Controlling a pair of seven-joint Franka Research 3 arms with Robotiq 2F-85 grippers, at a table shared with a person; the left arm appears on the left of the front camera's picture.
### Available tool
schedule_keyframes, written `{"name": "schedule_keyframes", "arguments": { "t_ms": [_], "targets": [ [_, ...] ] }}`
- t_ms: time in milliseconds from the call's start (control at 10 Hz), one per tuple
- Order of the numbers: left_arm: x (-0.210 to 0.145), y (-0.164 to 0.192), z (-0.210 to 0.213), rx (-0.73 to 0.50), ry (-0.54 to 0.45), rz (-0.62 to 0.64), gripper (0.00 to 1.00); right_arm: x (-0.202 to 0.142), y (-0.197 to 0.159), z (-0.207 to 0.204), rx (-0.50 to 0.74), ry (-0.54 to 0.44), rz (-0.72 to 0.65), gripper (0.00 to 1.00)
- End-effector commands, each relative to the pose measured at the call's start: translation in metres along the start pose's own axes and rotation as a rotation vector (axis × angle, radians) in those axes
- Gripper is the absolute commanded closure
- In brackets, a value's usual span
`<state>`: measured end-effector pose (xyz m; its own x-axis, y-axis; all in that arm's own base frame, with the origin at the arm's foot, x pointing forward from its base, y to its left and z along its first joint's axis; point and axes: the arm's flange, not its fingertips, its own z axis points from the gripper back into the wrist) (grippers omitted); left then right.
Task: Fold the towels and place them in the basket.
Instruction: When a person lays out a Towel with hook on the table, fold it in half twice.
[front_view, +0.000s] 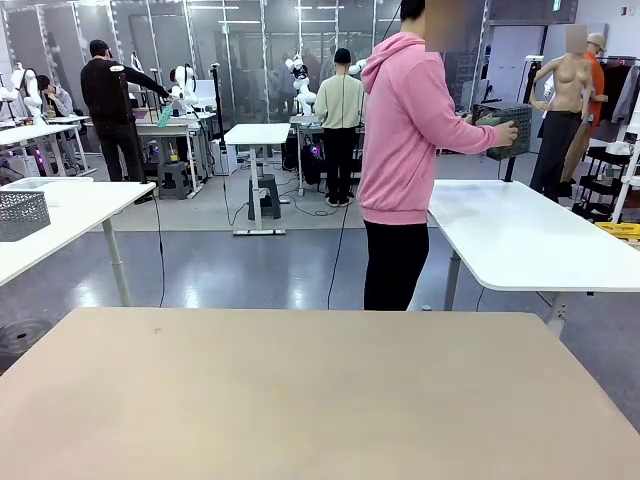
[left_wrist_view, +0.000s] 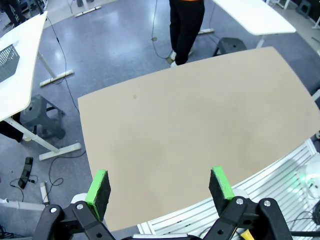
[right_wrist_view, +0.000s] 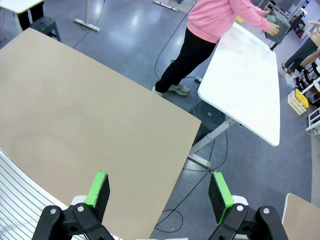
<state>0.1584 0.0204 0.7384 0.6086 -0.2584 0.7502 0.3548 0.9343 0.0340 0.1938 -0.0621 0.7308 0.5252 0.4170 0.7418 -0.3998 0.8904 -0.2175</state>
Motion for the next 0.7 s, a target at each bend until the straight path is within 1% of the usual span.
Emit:
{"name": "schedule_keyframes", "arguments": {
  "t_ms": [0,600],
  "targets": [
    [0.0052,-0.0013,0.0010,0.002,0.003,-0.005,0.00,0.0000,-0.0008,-0.0003,-0.002,0.002,-0.005,0.00],
    [0.0052,-0.0013,0.0010,0.002,0.003,-0.005,0.00,0.0000,-0.0008,-0.0003,-0.002,0.002,-0.005,0.00]
  ]
}}
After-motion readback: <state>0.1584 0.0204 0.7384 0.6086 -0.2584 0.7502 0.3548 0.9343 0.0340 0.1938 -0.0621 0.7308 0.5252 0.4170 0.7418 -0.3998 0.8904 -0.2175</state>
